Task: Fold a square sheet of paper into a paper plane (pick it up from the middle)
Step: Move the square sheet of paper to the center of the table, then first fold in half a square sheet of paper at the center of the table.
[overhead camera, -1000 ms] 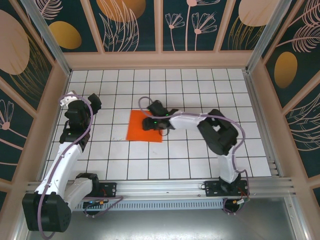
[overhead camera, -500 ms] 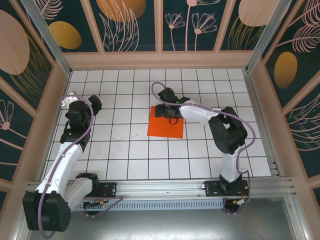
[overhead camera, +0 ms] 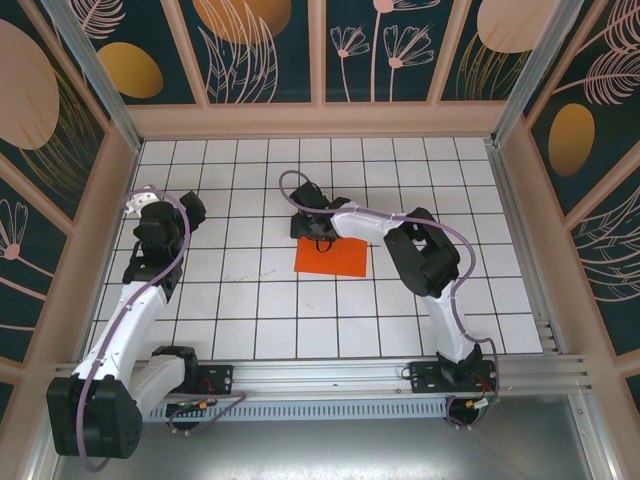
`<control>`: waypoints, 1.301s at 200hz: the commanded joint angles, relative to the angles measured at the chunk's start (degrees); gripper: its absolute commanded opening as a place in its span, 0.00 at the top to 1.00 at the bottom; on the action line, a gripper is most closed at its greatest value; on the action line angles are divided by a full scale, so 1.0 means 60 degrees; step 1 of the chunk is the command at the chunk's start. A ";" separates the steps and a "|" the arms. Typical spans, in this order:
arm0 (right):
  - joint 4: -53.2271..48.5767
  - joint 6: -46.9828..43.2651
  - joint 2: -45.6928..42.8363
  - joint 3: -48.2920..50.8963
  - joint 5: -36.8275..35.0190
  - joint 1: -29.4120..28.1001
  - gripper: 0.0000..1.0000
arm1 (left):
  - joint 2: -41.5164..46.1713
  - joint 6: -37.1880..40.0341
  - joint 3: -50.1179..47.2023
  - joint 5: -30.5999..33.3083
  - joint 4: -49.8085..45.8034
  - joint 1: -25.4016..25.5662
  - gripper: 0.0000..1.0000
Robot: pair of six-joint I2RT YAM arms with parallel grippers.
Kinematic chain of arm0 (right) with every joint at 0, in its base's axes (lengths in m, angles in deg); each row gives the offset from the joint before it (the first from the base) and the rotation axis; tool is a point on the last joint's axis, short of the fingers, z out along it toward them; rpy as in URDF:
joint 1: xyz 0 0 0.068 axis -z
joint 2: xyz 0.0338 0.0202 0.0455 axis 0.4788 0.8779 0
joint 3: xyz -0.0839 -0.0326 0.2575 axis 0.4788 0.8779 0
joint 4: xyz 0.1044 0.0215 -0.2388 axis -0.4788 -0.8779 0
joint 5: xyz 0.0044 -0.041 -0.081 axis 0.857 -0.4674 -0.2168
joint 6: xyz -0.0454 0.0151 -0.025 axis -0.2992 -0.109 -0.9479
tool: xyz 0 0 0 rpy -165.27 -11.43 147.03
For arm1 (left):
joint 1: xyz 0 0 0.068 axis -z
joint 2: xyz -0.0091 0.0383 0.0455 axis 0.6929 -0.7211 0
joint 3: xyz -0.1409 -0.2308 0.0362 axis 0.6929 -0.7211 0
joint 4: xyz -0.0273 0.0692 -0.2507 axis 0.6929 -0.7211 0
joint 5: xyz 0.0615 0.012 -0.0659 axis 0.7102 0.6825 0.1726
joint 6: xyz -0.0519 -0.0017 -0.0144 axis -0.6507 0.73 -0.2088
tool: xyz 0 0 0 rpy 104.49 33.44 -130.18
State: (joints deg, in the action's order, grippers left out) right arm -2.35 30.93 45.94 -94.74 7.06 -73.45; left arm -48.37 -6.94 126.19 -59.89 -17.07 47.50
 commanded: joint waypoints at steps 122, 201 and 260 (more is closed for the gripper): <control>-0.1989 0.2007 -0.3677 0.3581 -0.0725 -0.1040 0.01 | -0.0394 -0.0204 -0.0027 -0.0586 0.0163 -0.0035 0.01; -0.2150 0.1698 -0.3095 0.3761 -0.0178 -0.0862 0.01 | -0.0885 -0.0139 0.0177 -0.1234 0.0113 -0.0037 0.01; -0.2046 0.1503 -0.2395 0.4012 -0.0195 -0.0847 0.05 | -0.0952 -0.0124 0.0206 -0.1279 0.0086 -0.0035 0.01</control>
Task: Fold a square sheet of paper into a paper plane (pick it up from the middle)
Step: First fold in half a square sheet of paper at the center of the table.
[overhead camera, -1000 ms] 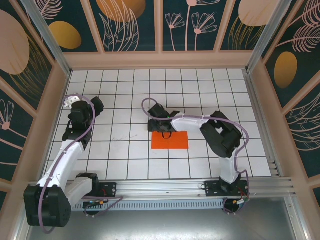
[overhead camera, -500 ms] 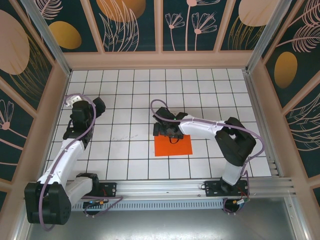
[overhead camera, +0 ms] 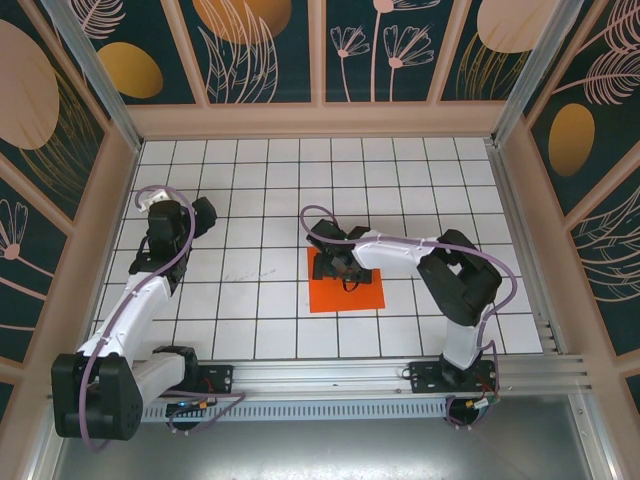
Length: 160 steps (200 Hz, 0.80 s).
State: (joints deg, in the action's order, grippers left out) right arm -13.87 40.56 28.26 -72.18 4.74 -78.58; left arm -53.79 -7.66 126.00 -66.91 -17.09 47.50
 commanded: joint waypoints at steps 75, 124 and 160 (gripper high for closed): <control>-0.0159 -0.0018 0.0792 0.0589 -0.0257 0.0022 0.20 | -0.0122 -0.0008 0.0254 -0.0139 0.0027 -0.0037 0.01; 0.0032 0.0013 0.0592 0.0586 -0.0243 0.0067 0.29 | -0.0166 0.0010 0.0281 -0.0103 -0.0005 -0.0036 0.01; 0.0697 -0.0188 -0.0176 0.0450 -0.0161 0.0078 0.42 | -0.0254 -0.0026 0.0312 -0.0243 -0.0009 -0.0035 0.02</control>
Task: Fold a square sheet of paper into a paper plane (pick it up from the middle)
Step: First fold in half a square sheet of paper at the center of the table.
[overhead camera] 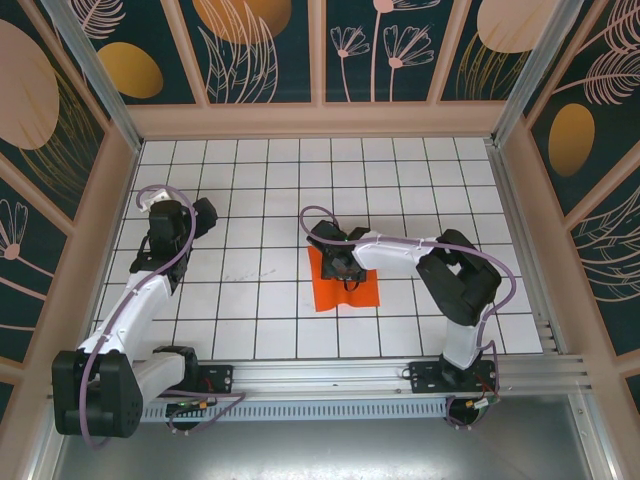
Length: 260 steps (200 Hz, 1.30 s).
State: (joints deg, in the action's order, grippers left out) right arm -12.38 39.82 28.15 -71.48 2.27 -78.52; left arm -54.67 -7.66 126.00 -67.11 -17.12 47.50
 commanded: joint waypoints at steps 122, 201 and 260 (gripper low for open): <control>0.9622 0.1424 -0.2126 0.3487 0.6436 0.2023 0.68 | -0.1060 -0.2995 -0.1052 -0.6240 0.2105 0.0921 0.01; 1.0793 0.2400 -0.1470 0.4377 0.6828 0.2573 0.62 | -0.2994 -0.5384 -0.1973 -0.7114 0.5887 0.3142 0.21; 1.1720 0.3218 -0.1296 0.4760 0.7192 0.2726 0.62 | -0.4411 -0.6541 -0.1964 -0.6954 0.8020 0.4164 0.46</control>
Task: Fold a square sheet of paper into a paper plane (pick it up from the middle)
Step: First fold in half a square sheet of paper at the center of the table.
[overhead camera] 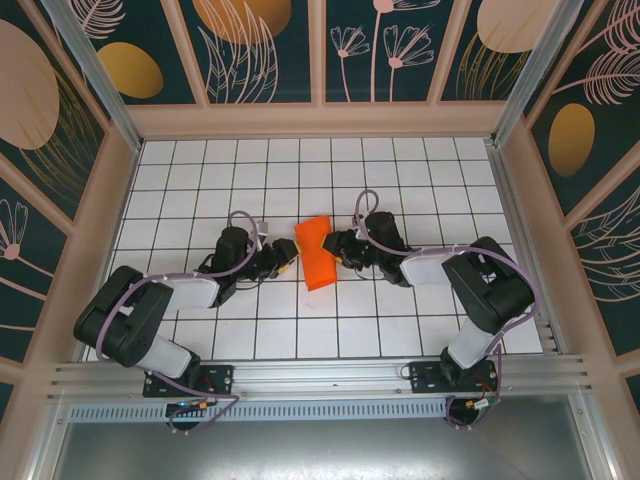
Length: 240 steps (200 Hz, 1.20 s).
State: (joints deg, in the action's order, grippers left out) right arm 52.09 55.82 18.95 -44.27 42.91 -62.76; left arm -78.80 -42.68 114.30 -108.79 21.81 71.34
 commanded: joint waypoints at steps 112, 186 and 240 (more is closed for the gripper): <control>0.1503 0.1157 0.0322 0.0595 0.0625 0.0149 0.61 | -0.1344 -0.1528 -0.0308 0.0115 0.3990 0.0418 0.75; 0.1387 0.1205 0.0116 0.0696 0.0588 0.0150 0.60 | -0.1655 -0.1594 -0.0375 0.0180 0.4761 0.0426 0.87; 0.1508 0.1270 0.0098 0.0698 0.0647 0.0144 0.60 | -0.1865 -0.1592 -0.0375 0.0069 0.4843 0.0441 0.68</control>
State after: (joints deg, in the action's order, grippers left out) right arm 58.96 62.60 20.28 -40.71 45.64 -62.32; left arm -89.16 -52.51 112.23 -108.17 47.62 73.55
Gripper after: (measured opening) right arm 0.399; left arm 0.316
